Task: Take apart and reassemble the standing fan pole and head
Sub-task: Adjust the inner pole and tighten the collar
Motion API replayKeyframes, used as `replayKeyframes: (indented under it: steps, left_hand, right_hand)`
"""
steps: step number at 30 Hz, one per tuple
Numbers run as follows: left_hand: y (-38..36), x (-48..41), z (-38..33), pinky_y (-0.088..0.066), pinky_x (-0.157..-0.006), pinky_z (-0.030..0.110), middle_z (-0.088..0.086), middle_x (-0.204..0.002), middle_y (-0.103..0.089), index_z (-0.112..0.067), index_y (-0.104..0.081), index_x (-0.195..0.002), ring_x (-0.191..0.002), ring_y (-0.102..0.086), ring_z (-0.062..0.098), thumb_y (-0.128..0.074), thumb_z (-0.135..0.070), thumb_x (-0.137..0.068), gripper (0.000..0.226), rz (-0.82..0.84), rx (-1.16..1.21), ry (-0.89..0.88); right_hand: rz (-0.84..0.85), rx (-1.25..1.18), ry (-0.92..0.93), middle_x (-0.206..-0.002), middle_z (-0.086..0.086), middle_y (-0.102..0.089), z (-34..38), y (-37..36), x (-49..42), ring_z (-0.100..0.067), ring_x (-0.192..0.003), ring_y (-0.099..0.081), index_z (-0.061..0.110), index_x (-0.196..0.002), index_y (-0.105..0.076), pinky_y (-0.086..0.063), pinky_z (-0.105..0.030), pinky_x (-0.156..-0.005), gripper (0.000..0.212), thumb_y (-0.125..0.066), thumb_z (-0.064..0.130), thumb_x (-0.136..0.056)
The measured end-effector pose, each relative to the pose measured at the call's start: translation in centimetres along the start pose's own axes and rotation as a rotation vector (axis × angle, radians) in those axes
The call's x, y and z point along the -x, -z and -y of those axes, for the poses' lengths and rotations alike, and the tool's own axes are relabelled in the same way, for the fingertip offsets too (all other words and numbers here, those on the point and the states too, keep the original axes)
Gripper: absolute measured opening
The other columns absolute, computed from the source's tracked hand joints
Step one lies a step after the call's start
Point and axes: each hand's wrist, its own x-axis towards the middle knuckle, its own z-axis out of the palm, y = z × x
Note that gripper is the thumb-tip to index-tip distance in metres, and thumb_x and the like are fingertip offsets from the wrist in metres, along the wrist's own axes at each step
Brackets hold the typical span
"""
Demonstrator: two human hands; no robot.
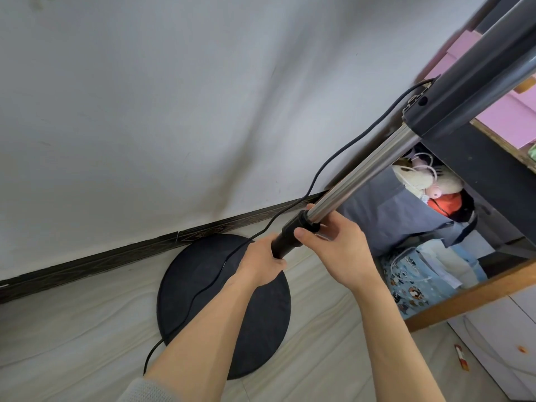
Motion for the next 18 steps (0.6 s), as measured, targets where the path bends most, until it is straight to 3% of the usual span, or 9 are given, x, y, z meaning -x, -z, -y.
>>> replayKeyframes:
  steps: [2,4,6,9,10,12,15,18]
  left_hand:
    - [0.04,-0.03,-0.02,-0.052,-0.073,0.034,0.001,-0.092,-0.067,-0.032,-0.057,-0.106,-0.082,-0.063,0.02,-0.064,-0.009,-0.081,0.035,-0.004,-0.007,0.001]
    - [0.03,-0.03,0.04,-0.054,-0.072,0.035,0.002,-0.091,-0.068,-0.03,-0.057,-0.104,-0.081,-0.064,0.021,-0.064,-0.01,-0.08,0.032,-0.004,-0.022,0.005]
    - [-0.02,-0.06,0.08,-0.052,-0.068,0.033,0.002,-0.091,-0.067,-0.029,-0.058,-0.104,-0.079,-0.063,0.021,-0.064,-0.01,-0.081,0.03,-0.003,-0.027,0.005]
    - [-0.08,-0.09,0.15,-0.047,-0.066,0.029,0.002,-0.092,-0.067,-0.028,-0.059,-0.108,-0.079,-0.063,0.019,-0.063,-0.01,-0.082,0.032,-0.004,-0.022,0.003]
    - [-0.11,-0.13,0.12,-0.047,-0.067,0.029,0.001,-0.091,-0.067,-0.028,-0.059,-0.109,-0.079,-0.063,0.019,-0.063,-0.01,-0.082,0.033,-0.006,-0.02,0.003]
    - [-0.11,-0.09,0.06,-0.047,-0.066,0.029,0.0,-0.089,-0.066,-0.028,-0.058,-0.107,-0.077,-0.061,0.018,-0.063,-0.01,-0.081,0.032,-0.01,-0.02,0.004]
    - [-0.09,-0.13,0.06,-0.046,-0.065,0.029,-0.001,-0.085,-0.065,-0.03,-0.056,-0.103,-0.072,-0.058,0.016,-0.063,-0.009,-0.082,0.031,-0.011,-0.023,0.0]
    - [0.0,-0.08,0.09,-0.049,-0.066,0.029,0.001,-0.088,-0.066,-0.027,-0.058,-0.109,-0.074,-0.06,0.017,-0.062,-0.009,-0.082,0.032,-0.01,-0.026,-0.008]
  right_hand:
    - [-0.067,0.058,0.009,-0.095,0.018,-0.073,0.25,-0.02,-0.05,0.003,-0.093,-0.067,0.032,-0.101,-0.069,-0.051,-0.008,-0.078,0.026,-0.082,0.036,-0.079]
    - [-0.118,0.098,0.003,-0.088,0.021,-0.072,0.49,-0.15,0.0,0.007,-0.085,-0.066,0.033,-0.096,-0.068,-0.047,-0.004,-0.067,0.029,-0.083,0.045,-0.075]
    - [-0.088,0.08,0.008,-0.093,0.022,-0.07,0.38,-0.14,0.05,0.007,-0.09,-0.065,0.038,-0.097,-0.065,-0.047,-0.006,-0.073,0.027,-0.082,0.042,-0.077]
    - [-0.005,0.008,0.003,-0.107,0.019,-0.071,-0.07,-0.14,-0.01,-0.002,-0.108,-0.064,0.042,-0.105,-0.061,-0.051,-0.023,-0.095,0.031,-0.079,0.03,-0.083]
    - [-0.022,0.016,0.005,-0.106,0.017,-0.072,-0.13,-0.15,-0.05,-0.003,-0.106,-0.065,0.037,-0.107,-0.065,-0.052,-0.023,-0.094,0.03,-0.08,0.03,-0.082]
    - [-0.096,0.05,0.013,-0.096,0.017,-0.073,-0.02,-0.32,-0.04,0.001,-0.095,-0.066,0.031,-0.103,-0.069,-0.05,-0.01,-0.081,0.029,-0.082,0.038,-0.078]
    - [-0.132,0.07,-0.002,-0.09,0.02,-0.072,0.27,-0.29,-0.03,0.006,-0.087,-0.066,0.033,-0.098,-0.068,-0.045,-0.004,-0.067,0.03,-0.083,0.045,-0.075]
    - [-0.009,0.003,0.009,-0.104,0.018,-0.071,0.17,-0.04,-0.07,0.0,-0.103,-0.065,0.043,-0.099,-0.061,-0.049,-0.011,-0.085,0.028,-0.08,0.032,-0.082]
